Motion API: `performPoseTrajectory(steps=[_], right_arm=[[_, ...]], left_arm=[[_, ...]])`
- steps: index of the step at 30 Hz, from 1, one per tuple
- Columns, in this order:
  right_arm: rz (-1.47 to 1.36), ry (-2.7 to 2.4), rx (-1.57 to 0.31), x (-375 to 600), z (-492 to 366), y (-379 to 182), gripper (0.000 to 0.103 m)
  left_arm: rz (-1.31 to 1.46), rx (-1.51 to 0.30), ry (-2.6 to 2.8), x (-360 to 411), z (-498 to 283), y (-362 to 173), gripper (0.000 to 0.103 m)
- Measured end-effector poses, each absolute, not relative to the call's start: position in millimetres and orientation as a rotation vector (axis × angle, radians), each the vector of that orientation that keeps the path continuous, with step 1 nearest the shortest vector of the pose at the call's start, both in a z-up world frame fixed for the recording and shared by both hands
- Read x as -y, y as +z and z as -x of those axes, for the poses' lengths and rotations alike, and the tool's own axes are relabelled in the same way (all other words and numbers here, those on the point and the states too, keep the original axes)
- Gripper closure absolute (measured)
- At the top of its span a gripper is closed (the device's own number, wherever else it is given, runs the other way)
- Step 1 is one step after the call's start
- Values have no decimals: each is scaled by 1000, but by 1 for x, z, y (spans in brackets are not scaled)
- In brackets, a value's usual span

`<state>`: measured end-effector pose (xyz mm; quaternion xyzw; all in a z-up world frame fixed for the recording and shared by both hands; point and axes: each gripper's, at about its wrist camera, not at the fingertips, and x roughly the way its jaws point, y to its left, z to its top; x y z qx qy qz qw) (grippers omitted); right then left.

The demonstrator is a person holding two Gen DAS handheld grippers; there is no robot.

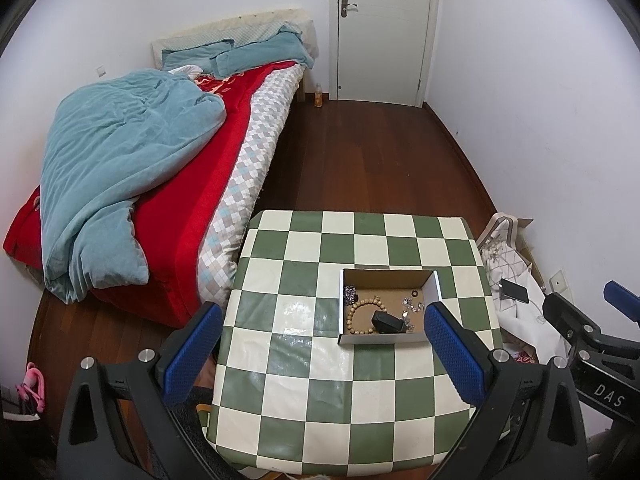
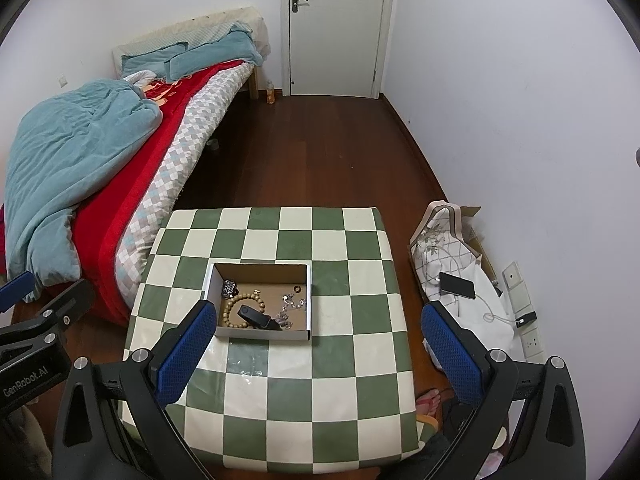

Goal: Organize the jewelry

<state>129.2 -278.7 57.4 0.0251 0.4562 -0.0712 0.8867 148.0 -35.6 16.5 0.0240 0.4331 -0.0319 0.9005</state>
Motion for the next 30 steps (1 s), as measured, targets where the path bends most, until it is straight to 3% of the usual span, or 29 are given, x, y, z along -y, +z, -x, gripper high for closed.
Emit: performPoseTrajectory(steps=[30], right_arm=[[-54, -150, -940, 277, -128, 63, 0]], left_arm=[[-30, -885, -68, 33, -146, 25, 0]])
